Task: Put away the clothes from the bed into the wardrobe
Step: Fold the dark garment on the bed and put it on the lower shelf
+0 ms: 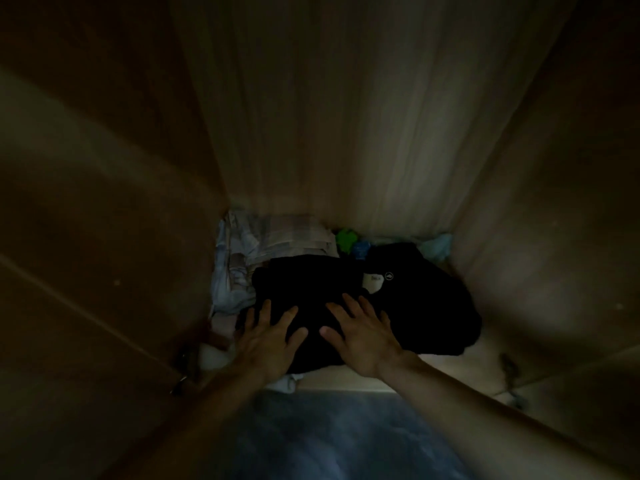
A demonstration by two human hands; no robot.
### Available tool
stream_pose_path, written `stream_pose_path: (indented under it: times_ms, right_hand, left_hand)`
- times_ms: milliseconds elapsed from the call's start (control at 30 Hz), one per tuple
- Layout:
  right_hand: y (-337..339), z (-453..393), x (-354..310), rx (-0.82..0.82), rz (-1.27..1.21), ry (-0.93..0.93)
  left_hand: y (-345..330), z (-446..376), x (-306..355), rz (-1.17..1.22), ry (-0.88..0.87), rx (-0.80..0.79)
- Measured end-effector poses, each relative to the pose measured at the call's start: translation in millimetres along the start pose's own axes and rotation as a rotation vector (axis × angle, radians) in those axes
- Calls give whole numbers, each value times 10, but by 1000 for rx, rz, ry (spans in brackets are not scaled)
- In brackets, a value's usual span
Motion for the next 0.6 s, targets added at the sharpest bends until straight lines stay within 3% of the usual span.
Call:
stream_pose_path:
  times_ms: [267, 467, 600]
  right_hand:
    - [1657, 1705, -294, -10, 49, 19]
    - [2629, 2782, -557, 23, 35, 43]
    - [3159, 3500, -655, 96, -31, 21]
  left_hand:
    - [1711, 1526, 987, 88, -63, 106]
    - [2631, 2485, 1382, 48, -85, 265]
    - [3156, 3201, 1651, 77, -59, 248]
Point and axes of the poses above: each hand's wrist, its own z-axis away from the middle knuckle, its own y-axis out of the back of the hand, x = y × z, the point moved 10 cm from there along -z, towards the middle knuckle, and after that the axes turned 13 degrees about -y, right-handed, at the moved point
